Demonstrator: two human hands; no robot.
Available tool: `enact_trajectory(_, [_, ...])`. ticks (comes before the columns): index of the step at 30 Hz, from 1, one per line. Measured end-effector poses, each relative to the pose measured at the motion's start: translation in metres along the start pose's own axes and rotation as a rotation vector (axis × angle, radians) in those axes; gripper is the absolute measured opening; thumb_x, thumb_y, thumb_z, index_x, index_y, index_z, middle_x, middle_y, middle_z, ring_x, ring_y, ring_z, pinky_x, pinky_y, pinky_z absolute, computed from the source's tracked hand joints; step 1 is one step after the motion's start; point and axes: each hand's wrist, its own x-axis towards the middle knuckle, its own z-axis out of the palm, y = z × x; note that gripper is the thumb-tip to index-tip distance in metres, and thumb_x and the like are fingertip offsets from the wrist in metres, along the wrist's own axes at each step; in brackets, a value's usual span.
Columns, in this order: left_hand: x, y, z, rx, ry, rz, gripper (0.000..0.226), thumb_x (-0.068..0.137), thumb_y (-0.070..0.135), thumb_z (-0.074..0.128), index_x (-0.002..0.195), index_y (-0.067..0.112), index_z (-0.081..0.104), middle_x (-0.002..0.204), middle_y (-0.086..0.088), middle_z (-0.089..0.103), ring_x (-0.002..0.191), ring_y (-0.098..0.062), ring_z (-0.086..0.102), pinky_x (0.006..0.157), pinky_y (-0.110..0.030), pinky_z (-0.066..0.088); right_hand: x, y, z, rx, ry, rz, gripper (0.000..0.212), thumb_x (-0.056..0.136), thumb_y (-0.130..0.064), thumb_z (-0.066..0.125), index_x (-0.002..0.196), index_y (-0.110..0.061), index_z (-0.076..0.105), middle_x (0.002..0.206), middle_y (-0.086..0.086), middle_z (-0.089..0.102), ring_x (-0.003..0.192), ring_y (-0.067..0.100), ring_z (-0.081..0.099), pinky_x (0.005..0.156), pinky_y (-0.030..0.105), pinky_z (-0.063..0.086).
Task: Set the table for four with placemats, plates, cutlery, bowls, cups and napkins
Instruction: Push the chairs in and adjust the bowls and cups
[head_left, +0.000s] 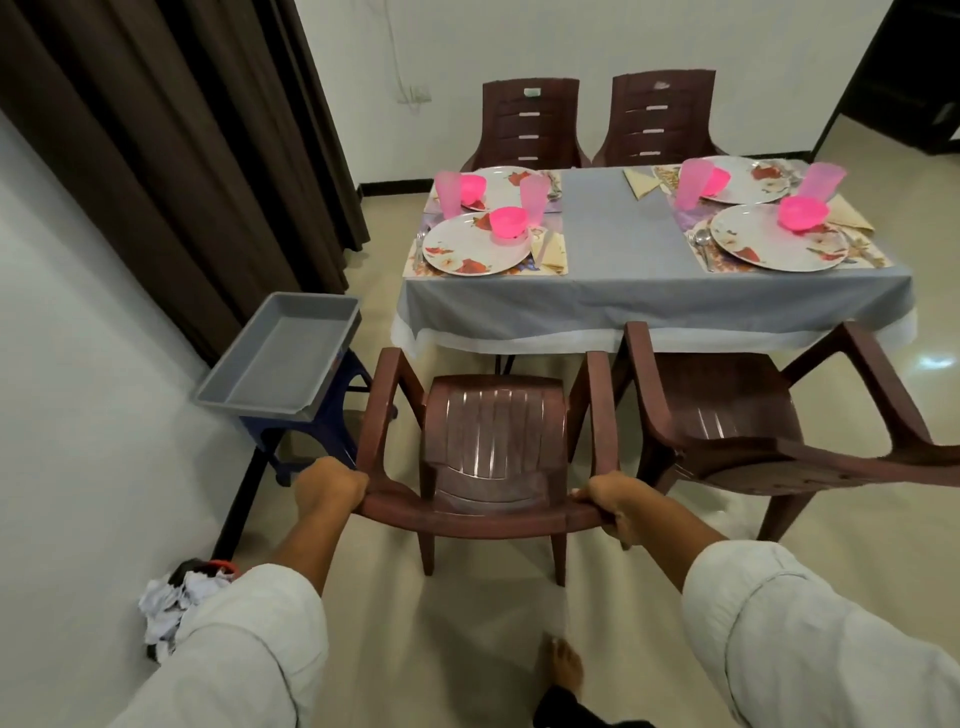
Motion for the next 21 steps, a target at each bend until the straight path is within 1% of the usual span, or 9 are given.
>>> enact_trajectory(1, [0.004,0.013,-0.001,0.002,-0.004,-0.007,0.039,0.089,0.032,0.070,0.112,0.001,0.065,0.113,-0.020,0.067,0.103,-0.036,0.064,0.072,-0.037,0.048,0.009,-0.010,-0.007,0.000,-0.009,-0.004,0.010,0.102,-0.011,0.056,0.097,-0.003,0.054,0.089,0.011,0.058,0.073,0.017,0.054,0.064,0.027,0.043])
enact_trajectory(3, [0.014,0.033,-0.003,-0.017,-0.008,-0.013,0.040,0.088,0.031,0.070,0.115,0.002,0.064,0.113,-0.020,0.067,0.101,-0.036,0.065,0.075,-0.039,0.051,0.027,-0.025,-0.016,0.039,-0.026,-0.008,0.011,0.101,-0.010,0.056,0.107,-0.001,0.057,0.095,0.013,0.062,0.077,0.018,0.058,0.071,0.029,0.050])
enact_trajectory(5, [0.025,0.052,-0.004,-0.034,-0.007,-0.004,0.042,0.087,0.032,0.070,0.115,0.002,0.064,0.111,-0.020,0.067,0.098,-0.037,0.065,0.076,-0.040,0.054,0.042,-0.040,-0.025,0.053,-0.040,-0.002,0.005,0.100,-0.009,0.056,0.102,-0.004,0.057,0.099,0.014,0.064,0.081,0.019,0.061,0.077,0.029,0.054])
enact_trajectory(7, [0.035,0.065,-0.002,-0.027,-0.007,-0.010,0.043,0.087,0.034,0.068,0.117,0.003,0.064,0.111,-0.020,0.067,0.097,-0.036,0.065,0.074,-0.039,0.053,0.054,-0.052,-0.034,0.037,-0.047,-0.004,0.008,0.100,-0.009,0.056,0.094,-0.006,0.055,0.098,0.013,0.064,0.079,0.018,0.060,0.069,0.027,0.052])
enact_trajectory(10, [0.039,0.086,0.001,-0.031,0.010,-0.010,0.041,0.087,0.033,0.069,0.113,0.001,0.065,0.104,-0.019,0.067,0.090,-0.035,0.065,0.073,-0.039,0.055,0.071,-0.065,-0.046,0.018,-0.041,0.008,0.006,0.100,-0.009,0.056,0.095,-0.006,0.055,0.098,0.013,0.064,0.078,0.018,0.059,0.061,0.026,0.049])
enact_trajectory(12, [0.038,0.099,0.004,-0.036,0.015,-0.003,0.037,0.088,0.029,0.071,0.108,-0.001,0.065,0.094,-0.017,0.064,0.079,-0.031,0.060,0.066,-0.038,0.051,0.080,-0.071,-0.052,-0.004,-0.049,0.010,0.006,0.101,-0.010,0.055,0.096,-0.006,0.056,0.099,0.013,0.064,0.080,0.018,0.059,0.063,0.027,0.048])
enact_trajectory(14, [0.039,0.107,0.008,-0.037,0.002,0.002,0.035,0.089,0.029,0.070,0.106,-0.001,0.065,0.091,-0.016,0.062,0.075,-0.028,0.057,0.062,-0.036,0.046,0.086,-0.076,-0.059,-0.014,-0.062,0.011,0.010,0.101,-0.012,0.054,0.097,-0.005,0.059,0.097,0.013,0.064,0.080,0.019,0.059,0.064,0.027,0.048])
enact_trajectory(17, [0.044,0.115,0.016,-0.037,-0.004,0.021,0.039,0.088,0.036,0.071,0.105,0.001,0.066,0.099,-0.018,0.067,0.087,-0.033,0.063,0.068,-0.037,0.047,0.092,-0.080,-0.068,0.033,-0.078,0.018,0.014,0.101,-0.014,0.052,0.104,-0.004,0.061,0.092,0.013,0.062,0.077,0.020,0.057,0.061,0.028,0.046])
enact_trajectory(21, [0.046,0.124,0.021,0.036,0.002,0.023,0.034,0.090,0.037,0.070,0.095,0.005,0.060,0.086,-0.012,0.058,0.079,-0.028,0.056,0.069,-0.037,0.047,0.098,-0.082,-0.073,0.059,-0.075,0.038,0.019,0.100,-0.018,0.052,0.105,-0.004,0.064,0.092,0.012,0.062,0.080,0.020,0.056,0.069,0.029,0.046])
